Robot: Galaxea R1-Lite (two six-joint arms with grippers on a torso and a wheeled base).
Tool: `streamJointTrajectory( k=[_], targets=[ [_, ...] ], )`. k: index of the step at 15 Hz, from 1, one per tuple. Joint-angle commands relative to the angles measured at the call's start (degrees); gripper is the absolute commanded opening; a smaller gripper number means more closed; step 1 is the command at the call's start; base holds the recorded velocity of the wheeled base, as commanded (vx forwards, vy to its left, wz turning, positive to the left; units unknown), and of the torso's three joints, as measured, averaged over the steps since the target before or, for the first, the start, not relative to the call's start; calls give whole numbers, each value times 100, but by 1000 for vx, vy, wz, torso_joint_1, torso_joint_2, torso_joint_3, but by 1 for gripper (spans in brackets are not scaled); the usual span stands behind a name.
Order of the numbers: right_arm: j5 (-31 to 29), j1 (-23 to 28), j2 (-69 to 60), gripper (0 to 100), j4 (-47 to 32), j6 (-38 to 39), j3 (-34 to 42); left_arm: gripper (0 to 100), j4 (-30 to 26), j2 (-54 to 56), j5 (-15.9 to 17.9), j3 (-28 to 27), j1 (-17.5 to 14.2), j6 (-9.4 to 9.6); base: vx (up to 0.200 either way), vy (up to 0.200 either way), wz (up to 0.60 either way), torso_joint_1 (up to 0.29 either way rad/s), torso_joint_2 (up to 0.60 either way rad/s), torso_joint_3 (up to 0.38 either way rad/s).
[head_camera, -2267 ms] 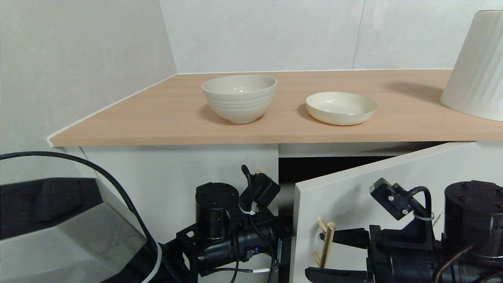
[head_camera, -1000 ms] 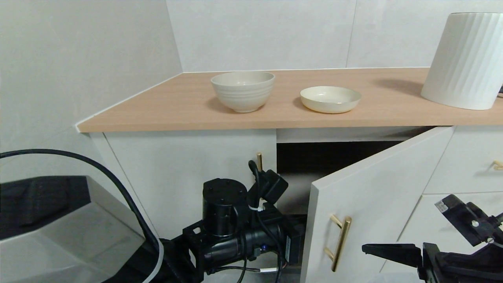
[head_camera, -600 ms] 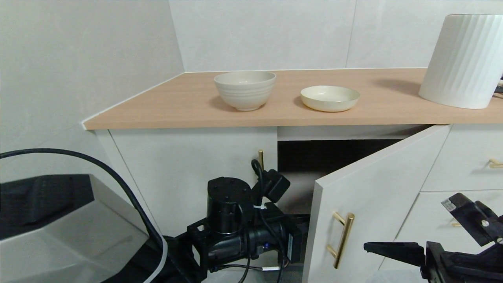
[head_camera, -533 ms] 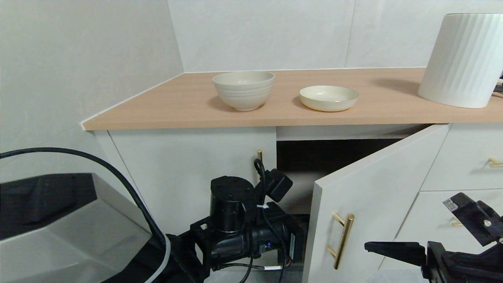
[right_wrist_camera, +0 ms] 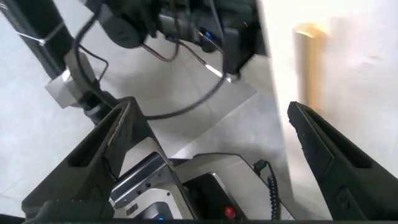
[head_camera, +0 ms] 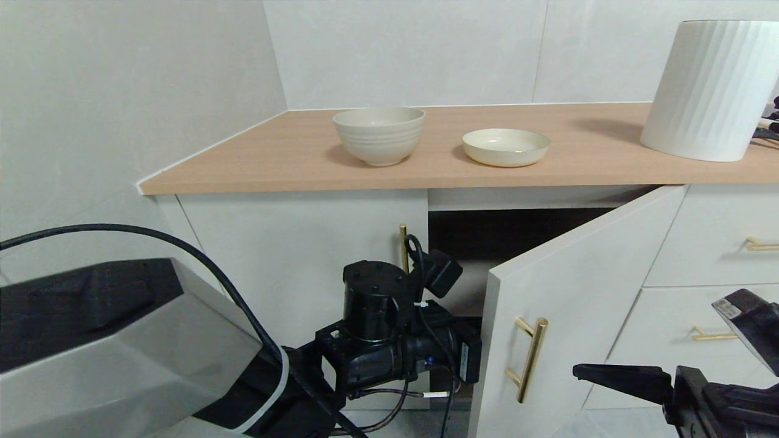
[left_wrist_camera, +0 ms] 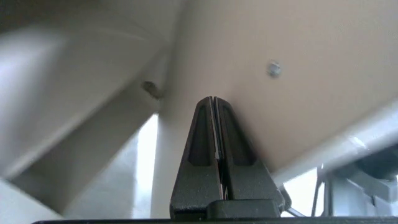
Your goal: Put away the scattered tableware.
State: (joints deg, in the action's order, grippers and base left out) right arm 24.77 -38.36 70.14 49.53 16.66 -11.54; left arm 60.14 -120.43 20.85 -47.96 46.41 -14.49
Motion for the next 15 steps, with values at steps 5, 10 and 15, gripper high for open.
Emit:
streamJointTrajectory(
  k=[5,10,15],
  targets=[
    [1,-4,-264,100,4,3,-50,0,-134,-121,-19,-232,0,-1,0,0,0,0,0,0],
    [19,-4,-686,100,-93,3,-313,0,-125,-86,-19,-223,140,-1,0,0,0,0,0,0],
    [28,-4,-906,100,-523,3,-472,0,-143,-139,-107,-258,228,-1,-80,0,0,1,0,0]
  ],
)
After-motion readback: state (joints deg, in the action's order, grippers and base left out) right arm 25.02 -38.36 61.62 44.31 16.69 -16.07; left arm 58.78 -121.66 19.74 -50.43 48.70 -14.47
